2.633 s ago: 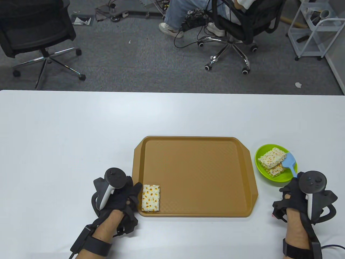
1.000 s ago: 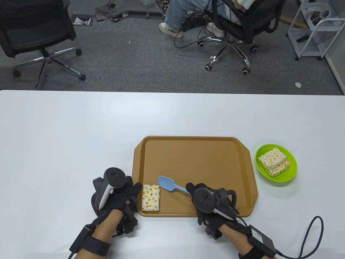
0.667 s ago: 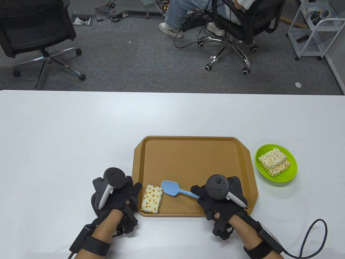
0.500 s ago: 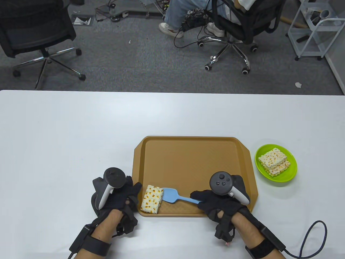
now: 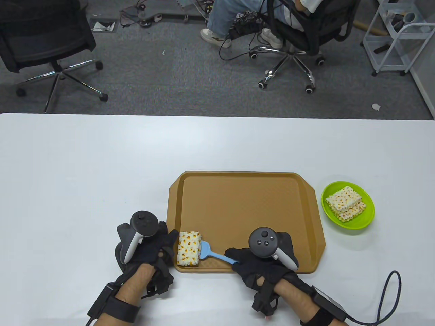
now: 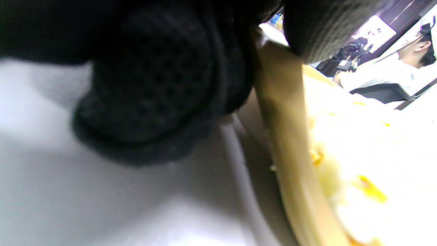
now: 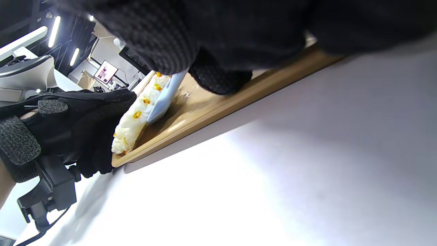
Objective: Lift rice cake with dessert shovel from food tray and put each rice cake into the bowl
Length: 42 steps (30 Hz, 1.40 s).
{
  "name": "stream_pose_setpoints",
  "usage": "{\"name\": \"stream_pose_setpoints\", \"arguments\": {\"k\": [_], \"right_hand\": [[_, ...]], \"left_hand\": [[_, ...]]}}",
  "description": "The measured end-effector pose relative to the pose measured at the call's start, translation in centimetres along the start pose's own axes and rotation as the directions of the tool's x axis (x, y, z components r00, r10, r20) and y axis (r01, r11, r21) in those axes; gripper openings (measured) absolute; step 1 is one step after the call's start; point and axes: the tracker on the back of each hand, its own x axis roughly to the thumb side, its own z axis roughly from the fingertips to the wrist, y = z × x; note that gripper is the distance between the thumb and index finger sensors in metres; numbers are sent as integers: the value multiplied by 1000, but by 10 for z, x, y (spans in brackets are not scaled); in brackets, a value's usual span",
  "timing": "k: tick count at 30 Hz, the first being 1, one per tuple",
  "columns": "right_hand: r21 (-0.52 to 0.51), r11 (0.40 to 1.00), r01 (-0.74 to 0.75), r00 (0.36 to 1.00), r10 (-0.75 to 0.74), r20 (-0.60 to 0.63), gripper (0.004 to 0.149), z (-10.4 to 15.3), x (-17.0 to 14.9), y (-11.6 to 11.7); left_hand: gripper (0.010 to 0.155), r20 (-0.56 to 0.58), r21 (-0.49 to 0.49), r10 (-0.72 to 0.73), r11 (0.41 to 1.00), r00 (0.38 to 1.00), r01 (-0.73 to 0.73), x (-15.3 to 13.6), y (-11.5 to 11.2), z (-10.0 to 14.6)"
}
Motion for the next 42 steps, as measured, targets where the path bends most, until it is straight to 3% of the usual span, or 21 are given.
{"name": "stream_pose_setpoints", "arguments": {"k": [10,17,23,31,42], "right_hand": [[-28,998,54,999,-54,-8,56,2,-2,4],[-59,989,135,990,-137,-28,56,5,-9,-10],[-124,971,203,978,-207,-27,56,21,-14,-38],[-306,928,212,969,-239,-55,56,58,-29,-92],[-567,789,237,905,-391,-165,55,108,-82,-159]], "left_hand": [[64,1,0,2,1000,1000,-2,0,0,0],[64,0,-8,13,1000,1000,-13,0,0,0],[64,2,-9,14,1000,1000,-14,-1,0,-1],[64,2,-14,19,1000,1000,-19,-1,1,0],[64,2,-14,19,1000,1000,-19,-1,1,0]]}}
